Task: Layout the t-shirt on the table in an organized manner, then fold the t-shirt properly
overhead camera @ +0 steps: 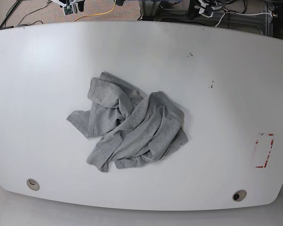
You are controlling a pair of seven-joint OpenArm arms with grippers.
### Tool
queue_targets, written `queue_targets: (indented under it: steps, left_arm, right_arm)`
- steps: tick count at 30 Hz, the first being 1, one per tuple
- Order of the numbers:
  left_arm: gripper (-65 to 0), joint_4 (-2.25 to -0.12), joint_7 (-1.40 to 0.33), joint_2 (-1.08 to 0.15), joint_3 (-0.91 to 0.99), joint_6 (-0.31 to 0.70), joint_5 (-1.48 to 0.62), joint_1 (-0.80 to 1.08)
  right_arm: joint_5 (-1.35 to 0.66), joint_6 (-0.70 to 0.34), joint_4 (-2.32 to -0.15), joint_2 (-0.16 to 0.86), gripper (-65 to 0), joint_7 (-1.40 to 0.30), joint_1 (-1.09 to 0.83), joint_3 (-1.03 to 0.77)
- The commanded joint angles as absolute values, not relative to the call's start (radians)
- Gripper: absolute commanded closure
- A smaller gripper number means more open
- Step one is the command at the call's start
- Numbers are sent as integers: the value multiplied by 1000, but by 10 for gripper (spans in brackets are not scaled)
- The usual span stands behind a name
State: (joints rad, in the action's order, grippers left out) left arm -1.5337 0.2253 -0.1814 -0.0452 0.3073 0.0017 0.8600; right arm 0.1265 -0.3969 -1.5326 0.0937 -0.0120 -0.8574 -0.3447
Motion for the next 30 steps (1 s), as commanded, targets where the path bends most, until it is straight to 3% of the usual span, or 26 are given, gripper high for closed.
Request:
queue_targets:
  steps: [1, 18, 24, 30]
  left_arm:
    - [-36, -1592, 231, -208, -34, 302, -5, 862]
    - [-61, -1781, 262, -242, 86, 62, -124, 893]
    - [-65, -1795, 281, -207, 132, 55, -162, 897]
    - [-67, -1733, 193, -217, 137, 18, -111, 881]
  right_arm:
    - [111, -403, -1573, 96, -122, -5, -879, -345]
    - [115, -412, -1768, 92, -116, -15, -928, -322]
    - [119, -413, -1779, 85, -114, 4, -915, -315]
    - [127, -421, -1751, 62, -120, -53, -834, -283]
